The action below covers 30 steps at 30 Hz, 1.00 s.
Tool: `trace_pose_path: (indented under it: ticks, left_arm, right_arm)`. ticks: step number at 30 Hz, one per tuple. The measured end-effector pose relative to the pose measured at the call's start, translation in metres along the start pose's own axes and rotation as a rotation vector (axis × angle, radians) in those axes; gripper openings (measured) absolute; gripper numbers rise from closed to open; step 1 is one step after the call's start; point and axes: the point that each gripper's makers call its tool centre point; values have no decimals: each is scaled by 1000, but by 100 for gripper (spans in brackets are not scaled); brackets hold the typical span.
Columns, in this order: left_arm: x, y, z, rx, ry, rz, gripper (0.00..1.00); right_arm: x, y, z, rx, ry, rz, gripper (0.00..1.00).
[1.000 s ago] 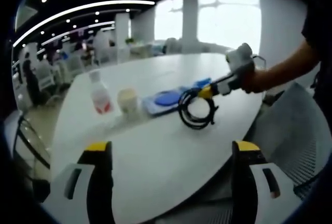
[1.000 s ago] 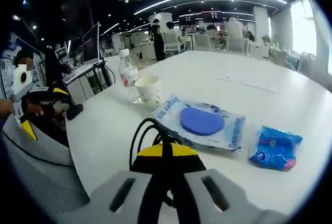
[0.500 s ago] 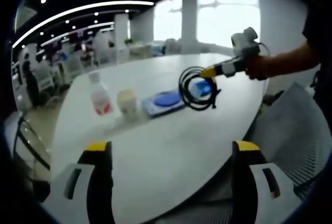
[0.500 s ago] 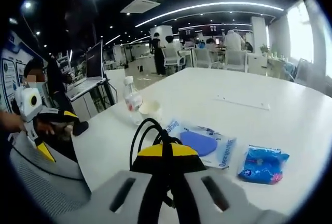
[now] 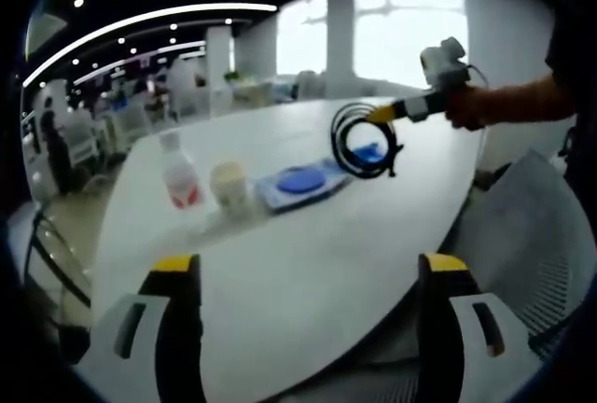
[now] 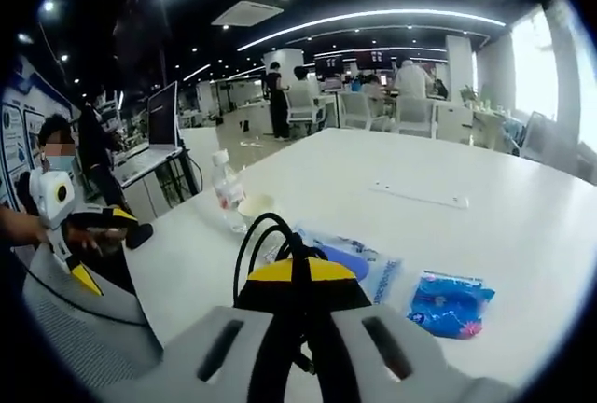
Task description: Arrange the tabletop items into an orderly group along one side of the table until the central work area is clear of visible clutter.
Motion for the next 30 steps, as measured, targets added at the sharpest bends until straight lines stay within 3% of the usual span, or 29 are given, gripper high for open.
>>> trace_pose_path:
  ticks: [30]
  left_arm:
    - [2,2,-1,-10,11,-4,100]
  right_arm:
    - [-49,-69,-3,125,-108,122,0]
Point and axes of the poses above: the point that each gripper's makers call its tool centre point, and the gripper's own axes: z roughly forward along the fingers, x roughly to its left, y roughly out of its top, and after that the axes turned 8 degrees about x, right-handed
